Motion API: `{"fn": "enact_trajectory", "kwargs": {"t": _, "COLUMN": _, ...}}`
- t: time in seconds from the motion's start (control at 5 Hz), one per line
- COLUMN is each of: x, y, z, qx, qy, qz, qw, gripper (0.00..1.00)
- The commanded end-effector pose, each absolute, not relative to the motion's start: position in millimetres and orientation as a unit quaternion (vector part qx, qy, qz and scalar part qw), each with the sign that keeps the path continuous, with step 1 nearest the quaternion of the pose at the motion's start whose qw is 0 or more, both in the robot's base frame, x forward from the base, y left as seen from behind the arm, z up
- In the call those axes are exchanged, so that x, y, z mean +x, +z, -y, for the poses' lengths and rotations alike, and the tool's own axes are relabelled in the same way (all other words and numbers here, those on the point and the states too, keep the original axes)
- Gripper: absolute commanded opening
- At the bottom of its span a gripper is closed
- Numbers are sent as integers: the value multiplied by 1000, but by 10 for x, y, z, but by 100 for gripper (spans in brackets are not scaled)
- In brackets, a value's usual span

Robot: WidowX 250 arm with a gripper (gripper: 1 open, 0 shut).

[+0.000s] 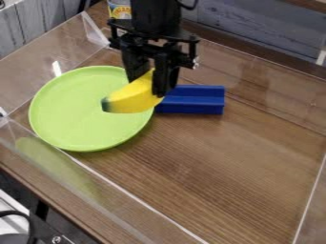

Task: Remove the banana from inside the green plate and put it on the table

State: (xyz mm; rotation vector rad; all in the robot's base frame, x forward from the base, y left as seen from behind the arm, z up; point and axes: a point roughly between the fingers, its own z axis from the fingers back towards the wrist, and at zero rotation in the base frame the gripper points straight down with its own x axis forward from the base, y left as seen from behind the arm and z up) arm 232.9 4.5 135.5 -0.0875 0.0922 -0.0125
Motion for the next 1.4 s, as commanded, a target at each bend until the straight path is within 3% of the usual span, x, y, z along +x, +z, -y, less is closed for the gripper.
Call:
{"fn": "enact_trajectory", "kwargs": {"t": 0.0, "x": 2370, "y": 1522, "z": 8, "qx": -40, "qy": -16, "qz": -12, "qw": 999, "gripper": 0}}
{"fn": "enact_trajectory", "kwargs": {"t": 0.6, "x": 2330, "y": 1464, "z": 328, "qx": -42, "qy": -38, "qz": -14, "qw": 998, "gripper": 0}}
{"fn": "enact_trajectory", "kwargs": {"t": 1.2, "x": 2295, "y": 1160, "z": 489, "qx": -42, "qy": -26, "qz": -10, "qw": 999, "gripper": 0}}
